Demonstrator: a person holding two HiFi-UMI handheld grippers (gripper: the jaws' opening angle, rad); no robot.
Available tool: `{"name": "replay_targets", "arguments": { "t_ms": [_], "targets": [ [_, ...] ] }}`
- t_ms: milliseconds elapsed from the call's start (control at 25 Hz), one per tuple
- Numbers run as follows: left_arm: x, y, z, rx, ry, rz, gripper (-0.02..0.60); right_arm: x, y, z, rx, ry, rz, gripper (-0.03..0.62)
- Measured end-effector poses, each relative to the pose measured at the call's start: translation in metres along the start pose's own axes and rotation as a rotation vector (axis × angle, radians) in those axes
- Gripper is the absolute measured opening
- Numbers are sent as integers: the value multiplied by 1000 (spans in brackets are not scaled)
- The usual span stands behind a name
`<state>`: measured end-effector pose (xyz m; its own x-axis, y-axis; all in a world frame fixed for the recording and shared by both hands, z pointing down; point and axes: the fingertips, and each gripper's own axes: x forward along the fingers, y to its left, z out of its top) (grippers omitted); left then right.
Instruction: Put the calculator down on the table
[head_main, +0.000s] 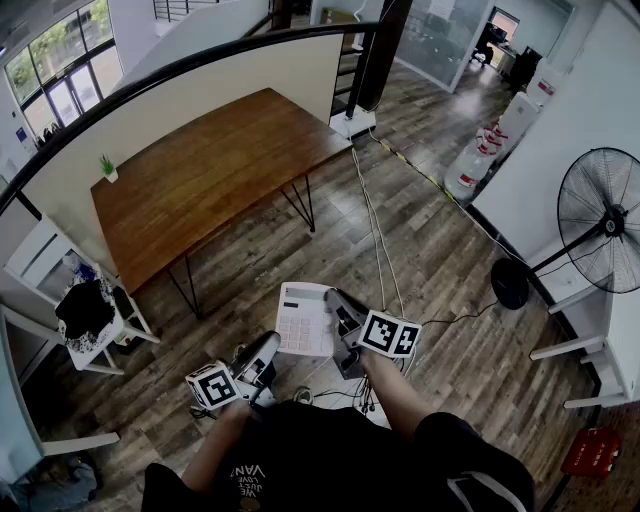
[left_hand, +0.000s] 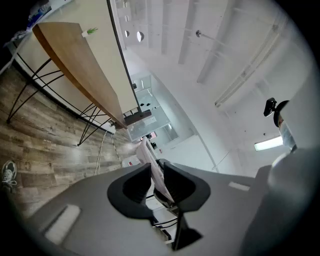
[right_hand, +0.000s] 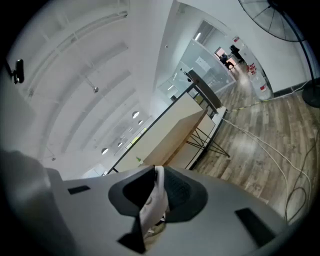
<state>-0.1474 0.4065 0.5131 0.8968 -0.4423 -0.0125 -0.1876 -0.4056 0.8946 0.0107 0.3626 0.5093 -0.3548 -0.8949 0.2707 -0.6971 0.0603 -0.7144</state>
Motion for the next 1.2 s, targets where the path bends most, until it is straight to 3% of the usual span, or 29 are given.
{"name": "replay_targets", "arguments": {
  "t_ms": [320,640,800,1200],
  "targets": [
    [4,8,2,8,-4,1,80,6,2,5,-19,5,23,54],
    [28,33,31,-13,-9,6,75,44,-9,22,-9,4,17,54],
    [49,49,57,-22,16,22,75,76,-16,40,-13,11,-6,54],
    [109,83,143,-22,60,-20,75,157,-22,102,-25,-34,-42,54]
  ]
}}
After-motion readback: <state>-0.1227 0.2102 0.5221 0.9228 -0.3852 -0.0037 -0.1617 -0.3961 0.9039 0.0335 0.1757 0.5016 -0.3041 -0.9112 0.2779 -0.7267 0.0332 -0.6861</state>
